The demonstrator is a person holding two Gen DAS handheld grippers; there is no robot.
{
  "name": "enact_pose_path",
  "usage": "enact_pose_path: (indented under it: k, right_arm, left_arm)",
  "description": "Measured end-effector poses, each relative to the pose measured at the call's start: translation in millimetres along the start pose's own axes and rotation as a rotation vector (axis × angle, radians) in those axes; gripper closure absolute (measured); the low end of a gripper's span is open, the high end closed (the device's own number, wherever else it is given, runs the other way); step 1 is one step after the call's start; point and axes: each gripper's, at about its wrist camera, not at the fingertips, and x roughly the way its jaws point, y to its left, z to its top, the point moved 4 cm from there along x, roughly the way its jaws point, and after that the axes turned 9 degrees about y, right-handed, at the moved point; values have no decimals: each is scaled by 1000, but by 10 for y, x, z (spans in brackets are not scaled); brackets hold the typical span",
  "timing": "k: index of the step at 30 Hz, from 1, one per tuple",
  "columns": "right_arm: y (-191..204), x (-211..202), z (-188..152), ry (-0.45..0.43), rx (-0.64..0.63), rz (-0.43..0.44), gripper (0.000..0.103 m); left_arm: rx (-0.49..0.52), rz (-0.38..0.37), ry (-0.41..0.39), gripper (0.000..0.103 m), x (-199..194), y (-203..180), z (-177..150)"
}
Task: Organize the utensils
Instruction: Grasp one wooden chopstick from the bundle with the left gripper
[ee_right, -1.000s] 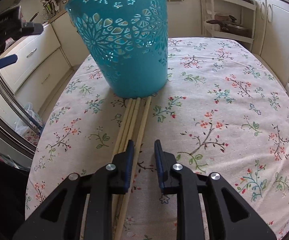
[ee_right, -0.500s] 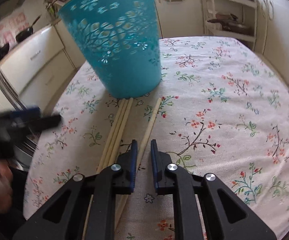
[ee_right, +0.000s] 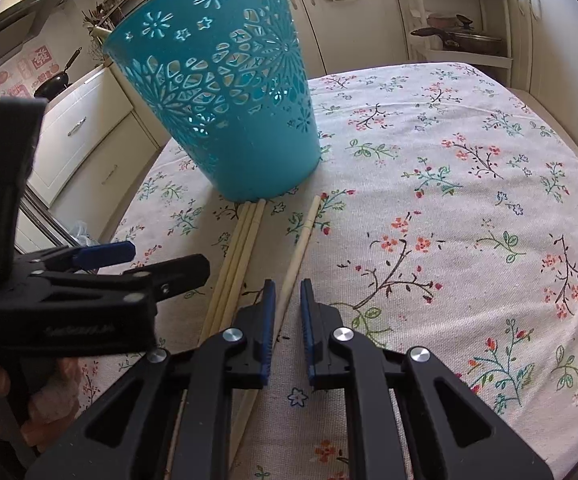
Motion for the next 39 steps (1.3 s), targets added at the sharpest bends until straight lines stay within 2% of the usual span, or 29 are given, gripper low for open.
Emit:
enact_pose_path:
  k: [10, 26, 33, 36, 38, 39]
  right_arm:
    - [-77, -15, 1, 0, 42, 31, 90]
    - [-105, -13, 0, 1, 59, 43, 90]
    - [-107, -10, 3, 11, 59, 41, 90]
    - [-82, 34, 98, 45, 50, 21, 89]
    - [-40, 83, 180, 63, 16, -9, 89]
    - [-26, 104, 217, 69, -1, -25, 89]
  left_arm:
    - [34, 31, 6, 8, 66, -105, 7]
    - [21, 42, 5, 8, 107, -22, 67]
    - [46, 87, -8, 11, 139, -80, 69]
    - [58, 82, -25, 20, 123, -112, 97]
    - [81, 73, -43, 32, 96, -167, 110]
    - [97, 66, -55, 45, 78, -201, 119]
